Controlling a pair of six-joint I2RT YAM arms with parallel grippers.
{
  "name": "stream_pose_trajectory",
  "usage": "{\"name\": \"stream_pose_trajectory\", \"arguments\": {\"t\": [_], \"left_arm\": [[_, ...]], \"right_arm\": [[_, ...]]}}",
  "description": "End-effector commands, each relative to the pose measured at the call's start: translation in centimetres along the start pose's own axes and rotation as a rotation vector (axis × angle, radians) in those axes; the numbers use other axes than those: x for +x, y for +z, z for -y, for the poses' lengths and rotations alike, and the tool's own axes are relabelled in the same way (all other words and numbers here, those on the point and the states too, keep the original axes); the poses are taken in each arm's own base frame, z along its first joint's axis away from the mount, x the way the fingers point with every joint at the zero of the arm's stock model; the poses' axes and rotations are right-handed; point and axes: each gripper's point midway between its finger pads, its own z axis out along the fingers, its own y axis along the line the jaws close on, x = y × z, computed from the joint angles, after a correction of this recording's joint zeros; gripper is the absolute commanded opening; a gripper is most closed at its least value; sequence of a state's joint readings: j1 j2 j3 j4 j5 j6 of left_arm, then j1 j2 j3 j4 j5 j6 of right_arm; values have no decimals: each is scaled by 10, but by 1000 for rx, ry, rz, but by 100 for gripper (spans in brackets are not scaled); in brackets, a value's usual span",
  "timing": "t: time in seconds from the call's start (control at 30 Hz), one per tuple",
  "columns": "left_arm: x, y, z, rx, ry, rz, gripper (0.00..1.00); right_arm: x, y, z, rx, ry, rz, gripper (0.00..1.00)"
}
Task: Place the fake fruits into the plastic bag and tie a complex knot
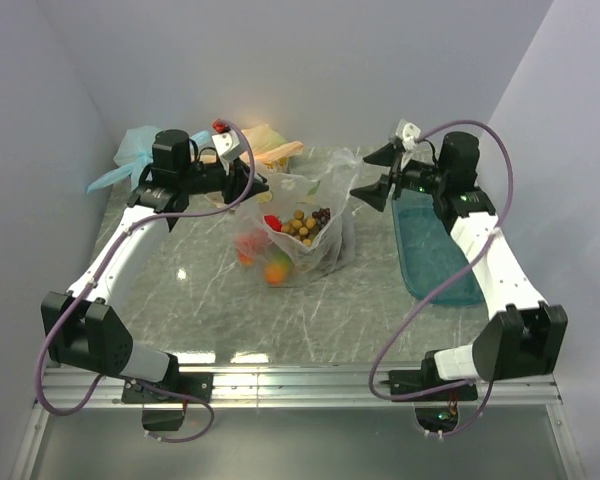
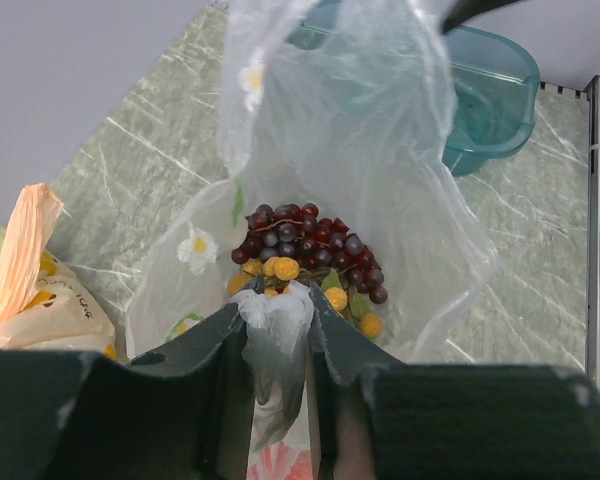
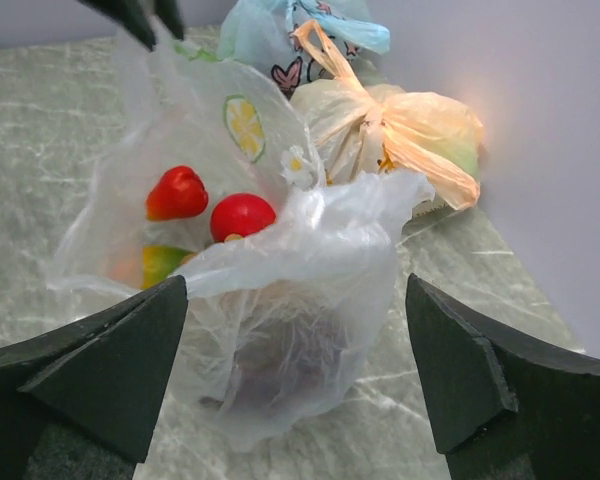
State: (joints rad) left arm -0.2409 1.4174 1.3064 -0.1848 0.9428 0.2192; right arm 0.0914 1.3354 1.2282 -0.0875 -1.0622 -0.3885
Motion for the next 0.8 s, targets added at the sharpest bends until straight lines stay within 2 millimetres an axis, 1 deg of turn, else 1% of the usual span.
{"name": "stream_pose_trajectory", "arguments": {"t": [0.0,0.07,0.1,0.13,0.17,0.2,0.23,0.3,0.33,0.4,0.47,0.53,0.57,0.6,0.63,0.67,0.7,0.73,0.77], "left_arm": [[-20,0,1,-7,22,23,27],[-19,2,0,-10,15,23,26],[-20,2,0,-9,16,23,24],[-20,2,0,-11,12,25,24],[-21,2,-1,-12,13,27,23],[-21,2,0,-9,11,25,22],[-20,2,1,-1,16,22,22],[-16,3,3,11,8,11,22],[-15,3,3,16,18,10,22],[-14,4,3,20,21,9,23],[-15,4,4,26,20,11,23],[-14,5,3,27,21,10,23],[-15,5,3,26,20,10,23],[-16,5,2,25,20,12,23],[-17,5,1,22,8,12,22],[-20,5,0,17,4,15,21],[-22,5,1,15,-5,18,19],[-24,4,2,14,-30,21,18],[-27,3,3,15,-32,26,18]], "right_arm": [[-37,5,13,-24,-31,77,90],[-35,9,15,-37,-8,76,79],[-35,10,13,-53,2,79,75],[-32,12,13,-60,17,76,65],[-32,13,12,-67,31,76,63],[-36,16,11,-70,34,90,62],[-39,17,10,-75,39,96,63],[-45,22,6,-87,49,101,74],[-47,23,4,-92,51,104,80],[-52,27,0,-103,57,109,83],[-54,29,0,-102,63,108,84],[-48,34,0,-114,88,92,77],[-48,35,2,-114,96,84,72],[-47,37,3,-113,106,77,61],[-42,39,7,-112,124,66,54],[-45,40,9,-105,142,55,48],[-46,40,11,-103,158,46,37],[-43,42,12,-108,179,32,35],[-45,39,11,-108,200,9,35]]}}
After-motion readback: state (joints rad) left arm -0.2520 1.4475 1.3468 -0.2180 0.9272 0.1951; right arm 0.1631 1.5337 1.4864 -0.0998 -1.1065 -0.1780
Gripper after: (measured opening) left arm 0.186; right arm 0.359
